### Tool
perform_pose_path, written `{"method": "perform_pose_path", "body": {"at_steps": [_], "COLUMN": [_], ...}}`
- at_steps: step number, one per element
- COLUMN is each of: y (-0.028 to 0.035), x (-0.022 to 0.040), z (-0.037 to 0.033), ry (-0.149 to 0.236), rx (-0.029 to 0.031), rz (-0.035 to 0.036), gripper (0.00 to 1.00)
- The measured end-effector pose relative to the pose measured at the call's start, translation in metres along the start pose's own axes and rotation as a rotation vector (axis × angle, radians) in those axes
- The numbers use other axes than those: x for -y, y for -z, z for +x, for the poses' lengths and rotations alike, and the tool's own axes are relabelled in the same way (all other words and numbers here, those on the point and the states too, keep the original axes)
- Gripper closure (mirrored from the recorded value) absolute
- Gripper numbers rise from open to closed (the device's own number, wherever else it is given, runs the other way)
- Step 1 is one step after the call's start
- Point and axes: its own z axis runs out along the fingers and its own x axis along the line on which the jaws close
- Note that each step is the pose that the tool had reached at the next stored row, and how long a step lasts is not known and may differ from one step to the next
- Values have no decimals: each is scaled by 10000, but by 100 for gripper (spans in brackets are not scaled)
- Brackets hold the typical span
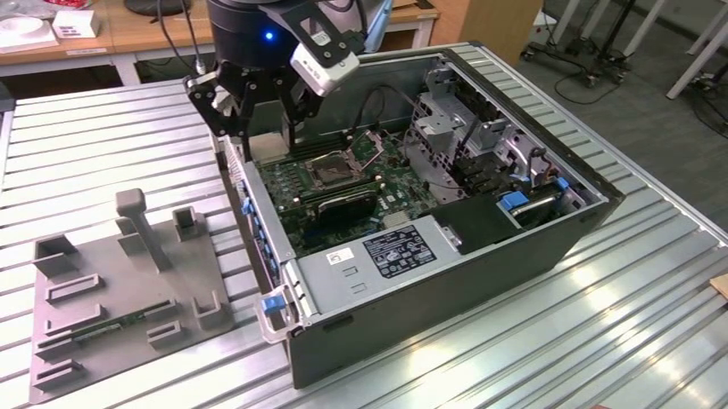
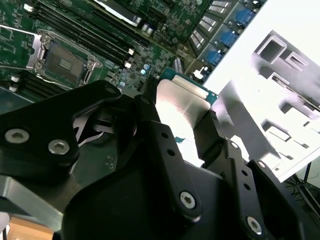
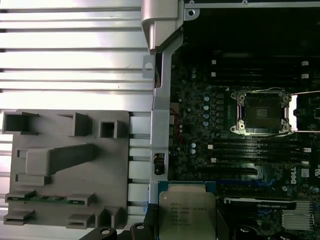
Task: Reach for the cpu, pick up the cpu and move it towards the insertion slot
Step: 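Pick up the cpu and move it towards the insertion slot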
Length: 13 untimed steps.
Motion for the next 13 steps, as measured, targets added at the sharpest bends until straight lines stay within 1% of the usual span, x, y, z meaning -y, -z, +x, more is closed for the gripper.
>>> {"method": "perform_pose_path", "body": {"at_steps": [13], "y": [-4], "x": [4], "z": [-191], "ry": [0], "rx": [1], "rz": [0], "gripper": [46]}}
